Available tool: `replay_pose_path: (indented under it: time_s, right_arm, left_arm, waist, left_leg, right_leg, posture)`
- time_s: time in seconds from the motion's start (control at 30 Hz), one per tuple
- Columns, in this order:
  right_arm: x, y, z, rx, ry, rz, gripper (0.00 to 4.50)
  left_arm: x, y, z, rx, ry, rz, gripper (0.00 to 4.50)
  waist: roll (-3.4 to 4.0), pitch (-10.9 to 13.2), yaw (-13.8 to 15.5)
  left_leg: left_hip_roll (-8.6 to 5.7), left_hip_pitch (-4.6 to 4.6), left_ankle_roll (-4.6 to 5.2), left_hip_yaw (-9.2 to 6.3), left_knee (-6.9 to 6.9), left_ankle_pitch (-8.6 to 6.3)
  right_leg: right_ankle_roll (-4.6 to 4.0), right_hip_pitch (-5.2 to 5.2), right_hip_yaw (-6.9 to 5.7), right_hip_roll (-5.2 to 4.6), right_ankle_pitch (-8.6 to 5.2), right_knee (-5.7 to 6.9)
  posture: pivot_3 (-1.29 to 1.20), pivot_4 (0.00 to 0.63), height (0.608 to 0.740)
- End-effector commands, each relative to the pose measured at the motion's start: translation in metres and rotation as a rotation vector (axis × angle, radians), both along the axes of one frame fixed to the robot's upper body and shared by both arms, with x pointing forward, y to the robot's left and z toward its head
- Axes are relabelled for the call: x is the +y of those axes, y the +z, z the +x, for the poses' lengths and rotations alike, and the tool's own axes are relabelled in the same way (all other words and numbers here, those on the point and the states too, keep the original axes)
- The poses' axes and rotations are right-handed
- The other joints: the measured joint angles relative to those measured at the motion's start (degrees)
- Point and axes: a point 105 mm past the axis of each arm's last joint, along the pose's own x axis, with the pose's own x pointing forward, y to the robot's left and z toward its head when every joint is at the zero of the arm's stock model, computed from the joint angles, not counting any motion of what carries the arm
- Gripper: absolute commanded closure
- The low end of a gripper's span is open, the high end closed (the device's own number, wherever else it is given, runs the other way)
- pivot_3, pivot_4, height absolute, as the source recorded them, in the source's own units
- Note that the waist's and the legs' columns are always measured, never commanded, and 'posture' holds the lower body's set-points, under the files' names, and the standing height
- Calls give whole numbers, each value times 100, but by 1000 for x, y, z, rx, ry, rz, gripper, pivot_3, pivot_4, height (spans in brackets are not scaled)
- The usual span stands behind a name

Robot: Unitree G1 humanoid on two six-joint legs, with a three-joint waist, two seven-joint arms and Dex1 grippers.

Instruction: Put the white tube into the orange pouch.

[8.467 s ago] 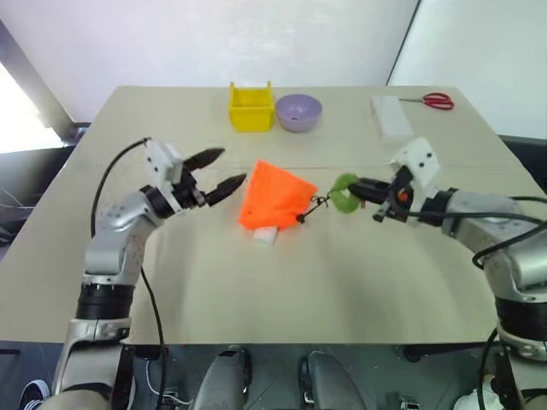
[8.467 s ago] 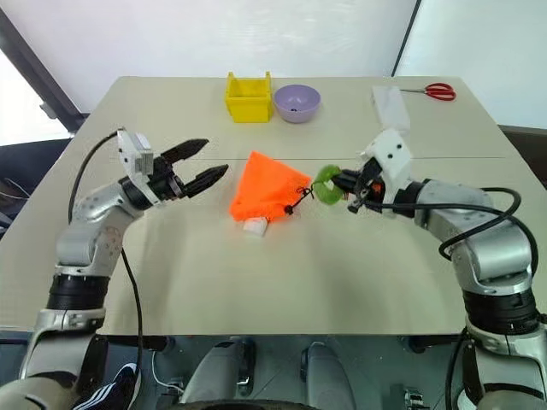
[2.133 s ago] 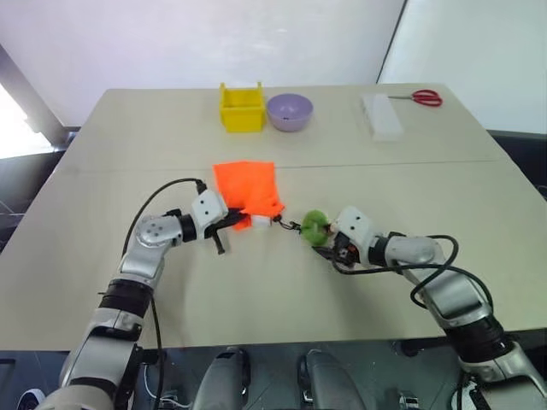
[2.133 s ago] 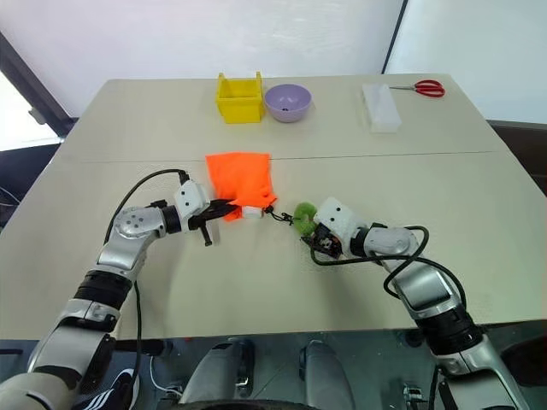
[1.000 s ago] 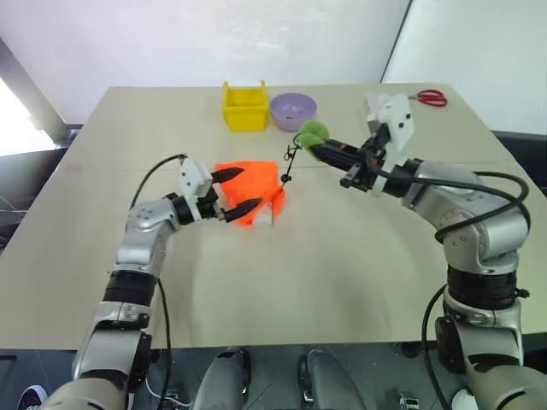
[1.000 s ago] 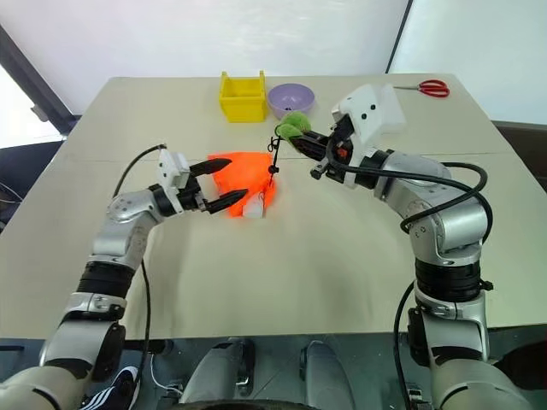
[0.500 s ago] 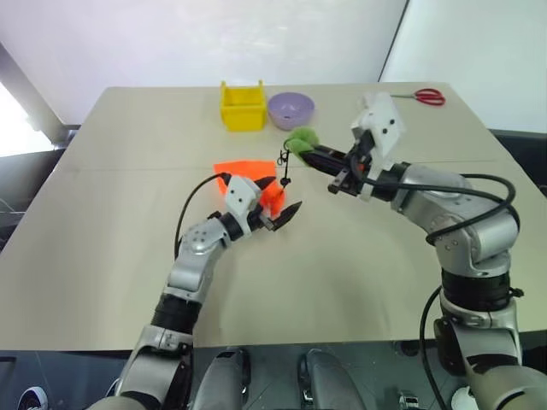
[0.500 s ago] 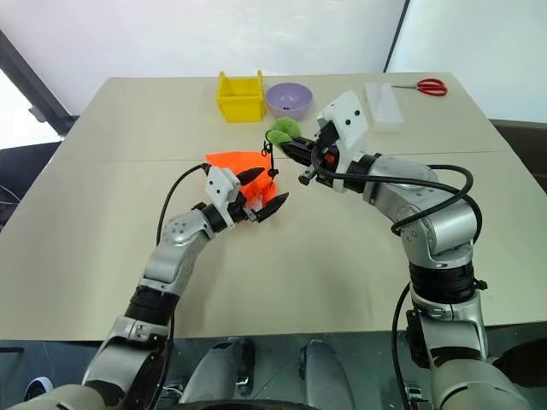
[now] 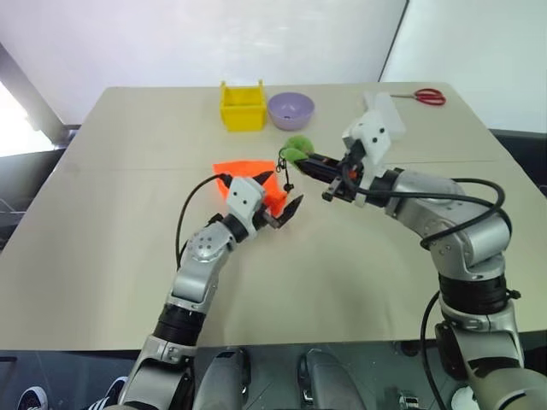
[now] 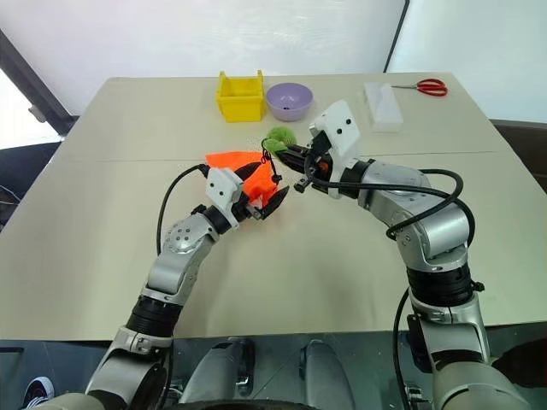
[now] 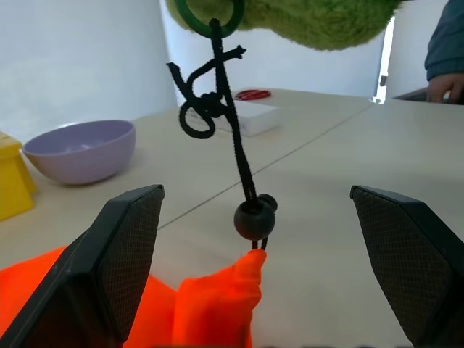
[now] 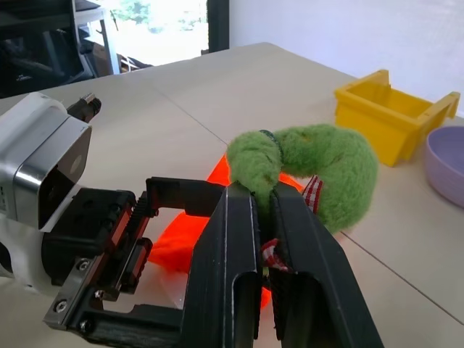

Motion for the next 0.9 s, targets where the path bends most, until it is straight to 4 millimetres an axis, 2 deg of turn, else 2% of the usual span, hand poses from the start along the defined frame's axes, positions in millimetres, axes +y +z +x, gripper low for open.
replay_pose_path:
  time_s: [0.03,0.13,0.27,0.3,0.33,0.4,0.57,0.73,0.87,0.9]
  right_arm:
    - [-1,11,-3,-59,-2,9,4500]
    - [0,11,-2,-59,-4,9,4500]
    - [1,11,-2,-57,-3,11,4500]
    - [1,10,-2,-55,-3,8,4500]
    - [1,10,-3,-54,-3,6,4500]
    - [1,10,-3,-51,-3,7,4500]
    - [0,11,-3,-53,-4,6,4500]
    - [-1,11,-3,-52,-6,10,4500]
    - [-1,11,-4,-57,-6,10,4500]
    - [-1,12,-3,-56,-6,12,4500]
  left_arm:
    - [-3,13,-5,-46,-16,-21,89]
    - [-4,9,-1,-22,21,-34,89]
    - [-18,11,-3,-9,45,-73,89]
    - [-24,8,-7,12,9,-78,588]
    - [-29,6,-10,26,-15,-76,798]
    - [-25,-1,-5,51,16,-63,1698]
    - [-22,-3,1,43,70,-26,4228]
    - [-15,-3,5,31,108,-13,4228]
    - [-17,-2,4,30,85,-18,4228]
    - [-17,-2,3,29,79,-17,4375]
  waist:
    - [0,0,0]
    - [0,0,3]
    - [0,0,11]
    - [0,0,11]
    - [0,0,8]
    - [0,0,3]
    - [0,0,0]
    - [0,0,2]
    - [0,0,3]
    - [0,0,3]
  left_leg:
    - [0,0,0,0,1,0]
    - [0,0,0,0,1,0]
    - [-1,0,0,0,1,0]
    - [-1,0,0,0,1,0]
    - [-1,0,0,0,1,0]
    - [-1,0,0,0,0,0]
    - [1,4,0,-1,0,0]
    - [-1,4,0,-1,1,0]
    - [0,4,0,-1,0,0]
    - [0,4,0,-1,0,0]
  right_leg:
    - [0,1,0,0,0,0]
    - [0,1,0,0,0,0]
    - [0,2,0,0,0,-1]
    - [1,2,0,0,0,-2]
    - [1,2,0,0,0,-2]
    - [1,2,0,1,0,-2]
    - [1,2,0,4,0,3]
    - [1,5,0,3,0,-1]
    - [1,5,0,3,0,-1]
    - [1,5,0,3,0,-1]
  posture:
    - [0,150,740]
    - [0,150,740]
    - [0,150,740]
    - [0,150,740]
    - [0,150,740]
    - [0,150,740]
    - [0,150,740]
    - [0,150,740]
    - [0,150,740]
    - [0,150,740]
